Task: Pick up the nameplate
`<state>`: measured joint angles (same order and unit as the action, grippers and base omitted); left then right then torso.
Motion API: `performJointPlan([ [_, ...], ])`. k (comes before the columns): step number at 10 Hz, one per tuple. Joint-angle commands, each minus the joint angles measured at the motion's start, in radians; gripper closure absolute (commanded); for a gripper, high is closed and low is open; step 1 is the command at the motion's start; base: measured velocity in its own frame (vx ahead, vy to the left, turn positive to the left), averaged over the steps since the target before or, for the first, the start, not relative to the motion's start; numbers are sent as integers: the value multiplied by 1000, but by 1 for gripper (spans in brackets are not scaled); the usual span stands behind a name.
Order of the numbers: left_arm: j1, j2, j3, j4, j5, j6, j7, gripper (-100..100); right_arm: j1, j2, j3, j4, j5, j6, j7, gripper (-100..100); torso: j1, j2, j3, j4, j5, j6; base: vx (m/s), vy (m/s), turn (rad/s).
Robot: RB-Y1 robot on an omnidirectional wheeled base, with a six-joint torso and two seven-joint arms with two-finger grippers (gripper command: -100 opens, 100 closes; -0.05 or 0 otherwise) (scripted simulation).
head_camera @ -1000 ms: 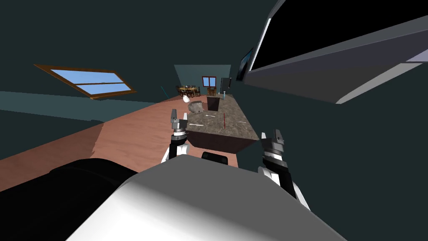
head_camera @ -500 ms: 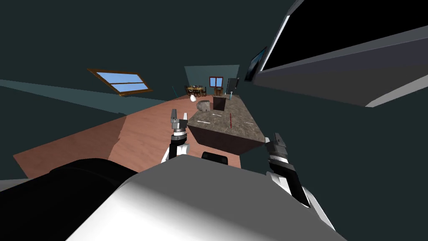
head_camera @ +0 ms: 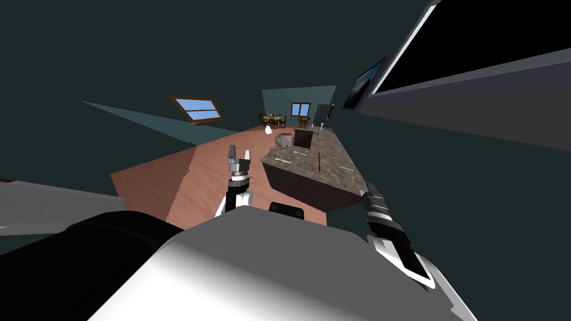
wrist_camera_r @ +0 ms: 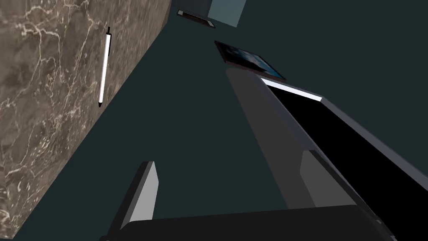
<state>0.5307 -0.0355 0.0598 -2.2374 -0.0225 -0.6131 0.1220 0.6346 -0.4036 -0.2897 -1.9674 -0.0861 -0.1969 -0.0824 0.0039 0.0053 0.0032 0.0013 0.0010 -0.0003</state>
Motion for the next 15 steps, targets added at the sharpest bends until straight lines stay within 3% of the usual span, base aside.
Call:
performJointPlan([
  [1,0,0,0,0,0,0,0,0,1,-50,-13,50,6,50,11,-100,0,0,0,0,0,0,-49,122,373],
  [2,0,0,0,0,0,0,0,0,1,-61,-13,56,6,54,11,-100,1,-1,-1,0,0,0,-27,89,93],
  [5,0,0,0,0,0,0,0,0,-17,-159,-12,161,25,140,30,-100,0,-3,-2,-1,0,0,-27,108,323],
  [6,0,0,0,0,0,0,0,0,-17,-169,-12,176,25,141,30,-100,1,-3,-2,-1,0,0,-2,76,119],
  [7,0,0,0,0,0,0,0,0,-26,-206,-6,210,32,170,35,-100,-1,-3,-2,-1,0,1,15,67,280],
  [10,0,0,0,0,0,0,0,0,-37,-244,3,260,40,198,41,-100,-3,-4,-2,-1,-1,0,10,47,162],
  [12,0,0,0,0,0,0,0,0,-63,-313,28,330,57,253,49,-100,-3,-4,-2,-1,-1,0,19,70,283],
  [13,0,0,0,0,0,0,0,0,-63,-322,28,345,57,253,49,-100,-2,-5,-3,-1,0,0,29,50,164],
  [15,0,0,0,0,0,0,0,0,-93,-397,64,410,75,303,56,-100,-3,-5,-3,-1,-1,1,38,54,312],
])
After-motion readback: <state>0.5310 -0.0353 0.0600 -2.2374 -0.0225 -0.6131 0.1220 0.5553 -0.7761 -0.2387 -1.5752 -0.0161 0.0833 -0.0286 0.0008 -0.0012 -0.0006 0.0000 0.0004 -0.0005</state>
